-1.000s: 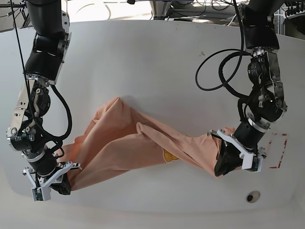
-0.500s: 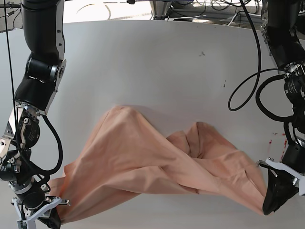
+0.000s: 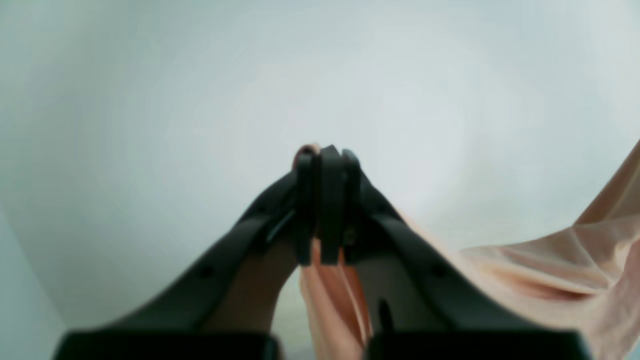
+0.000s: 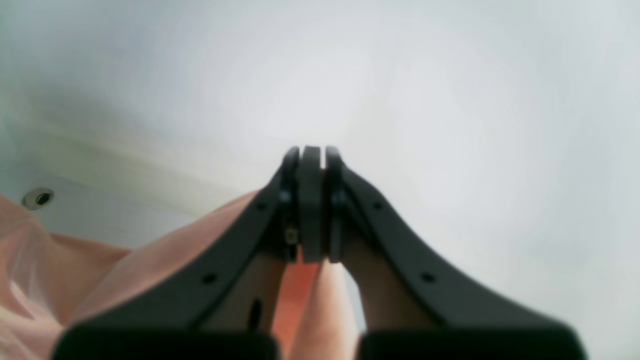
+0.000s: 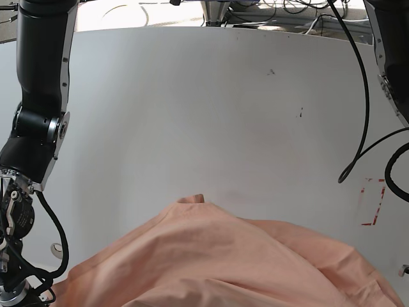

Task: Fold the T-shirt properly
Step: 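Lift the shirt with both grippers and stretch it apart, then lay the stretched shirt flat on the table, holding both ends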

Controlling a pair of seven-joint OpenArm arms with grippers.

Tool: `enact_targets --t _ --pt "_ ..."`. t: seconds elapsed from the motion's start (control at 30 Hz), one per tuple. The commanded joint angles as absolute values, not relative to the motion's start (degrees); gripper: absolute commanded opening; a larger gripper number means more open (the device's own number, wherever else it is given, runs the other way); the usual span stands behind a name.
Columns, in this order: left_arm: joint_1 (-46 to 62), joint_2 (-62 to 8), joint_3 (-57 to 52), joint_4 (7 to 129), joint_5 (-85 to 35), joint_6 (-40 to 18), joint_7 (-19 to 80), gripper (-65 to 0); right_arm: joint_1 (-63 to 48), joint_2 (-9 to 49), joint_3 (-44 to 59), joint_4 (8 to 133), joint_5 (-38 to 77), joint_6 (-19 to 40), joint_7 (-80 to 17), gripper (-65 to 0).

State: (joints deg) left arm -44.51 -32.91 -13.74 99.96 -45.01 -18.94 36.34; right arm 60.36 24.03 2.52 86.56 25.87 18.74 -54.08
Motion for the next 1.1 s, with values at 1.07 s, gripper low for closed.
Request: enact_targets --t 1.07 --pt "-11.03 -30.81 -24.04 104.84 -50.15 -18.42 37.49 -65.0 21.05 28.26 12.44 103.16 29.14 18.86 -54.81 -64.4"
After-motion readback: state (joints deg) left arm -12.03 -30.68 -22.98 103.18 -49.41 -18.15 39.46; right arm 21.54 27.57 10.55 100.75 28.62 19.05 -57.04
